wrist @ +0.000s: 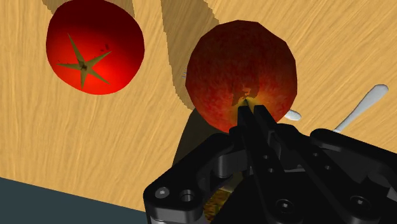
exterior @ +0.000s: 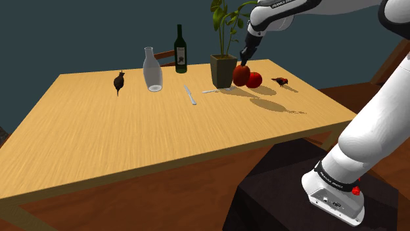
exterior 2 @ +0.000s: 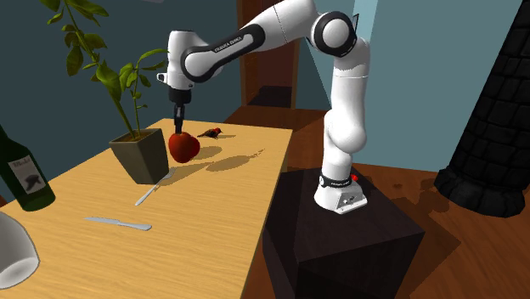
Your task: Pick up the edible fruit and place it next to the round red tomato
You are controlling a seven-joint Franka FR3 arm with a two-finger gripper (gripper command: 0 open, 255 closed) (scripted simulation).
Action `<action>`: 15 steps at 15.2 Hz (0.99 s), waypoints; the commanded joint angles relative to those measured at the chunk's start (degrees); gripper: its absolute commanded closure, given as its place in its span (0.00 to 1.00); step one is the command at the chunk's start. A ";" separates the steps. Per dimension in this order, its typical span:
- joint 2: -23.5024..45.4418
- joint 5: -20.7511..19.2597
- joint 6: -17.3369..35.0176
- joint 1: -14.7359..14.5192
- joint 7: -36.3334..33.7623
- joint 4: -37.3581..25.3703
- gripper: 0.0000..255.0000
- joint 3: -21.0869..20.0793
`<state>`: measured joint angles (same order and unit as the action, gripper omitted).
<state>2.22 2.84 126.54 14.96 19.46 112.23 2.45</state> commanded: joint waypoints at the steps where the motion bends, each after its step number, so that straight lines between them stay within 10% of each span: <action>1: 0.34 0.07 1.49 -0.01 0.08 1.10 1.00 -0.01; 15: 2.91 0.52 8.33 -0.01 0.57 5.38 1.00 -0.07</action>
<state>5.12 3.36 134.83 14.95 20.03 117.62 2.38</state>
